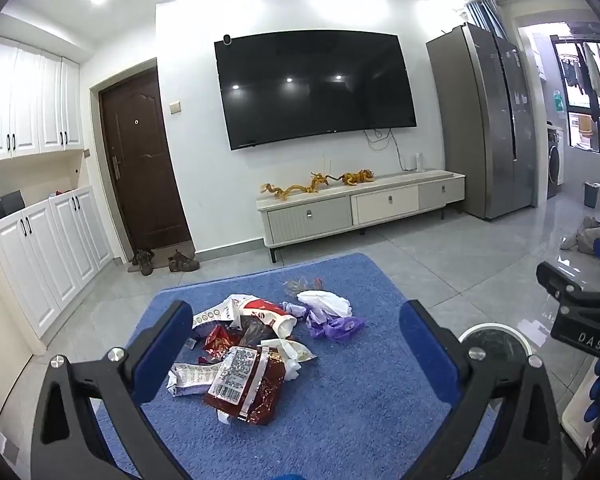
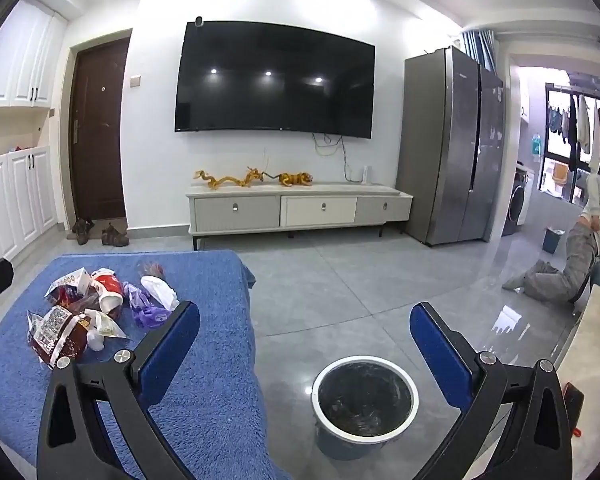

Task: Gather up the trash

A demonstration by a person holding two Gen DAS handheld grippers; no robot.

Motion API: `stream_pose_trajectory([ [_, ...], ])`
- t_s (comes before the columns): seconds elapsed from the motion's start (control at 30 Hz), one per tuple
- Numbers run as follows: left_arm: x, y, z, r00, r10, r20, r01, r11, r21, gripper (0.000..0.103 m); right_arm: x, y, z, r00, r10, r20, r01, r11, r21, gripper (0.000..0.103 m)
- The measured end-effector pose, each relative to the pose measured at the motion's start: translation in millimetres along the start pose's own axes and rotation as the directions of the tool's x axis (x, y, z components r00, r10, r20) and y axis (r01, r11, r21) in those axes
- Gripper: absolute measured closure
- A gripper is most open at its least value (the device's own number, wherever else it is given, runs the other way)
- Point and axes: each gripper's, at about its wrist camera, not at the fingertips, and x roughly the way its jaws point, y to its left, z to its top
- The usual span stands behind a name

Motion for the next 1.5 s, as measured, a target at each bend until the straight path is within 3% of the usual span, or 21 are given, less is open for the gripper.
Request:
stream_pose_trajectory([
  [0.67,-32,21,-5,0.998,0.035,0.061,-0.032,0.999,-0.041,0.000,-42,7,11,0.996,-0.012,0.089,0.015,0.999,-0.038,0.000],
  [1.0,-16,33,-2,0.997,0.054,0.054,-0.052,0.997,-0.049,0.000,-30,9,15,0.996,-0.025,0.085,0.029,0.999,-0.045,0.000],
  [1.17,-3,56,9,0.991,0.121,0.063,-0.116,0.990,-0.082,0.000,-21,5,26,0.996,-0.026,0.090,0.030,0.999,-0.038,0.000],
  [1.37,19,98,12,0.987,0.161,0.029,-0.155,0.977,-0.145,0.000,-3,0,36,0.995,0.022,0.093,-0.021,1.000,-0.010,0.000],
  [1.5,45,120,9,0.989,0.138,-0.053,-0.145,0.978,-0.152,0.000,24,9,35,0.989,0.129,0.072,-0.129,0.992,-0.002,0.000],
])
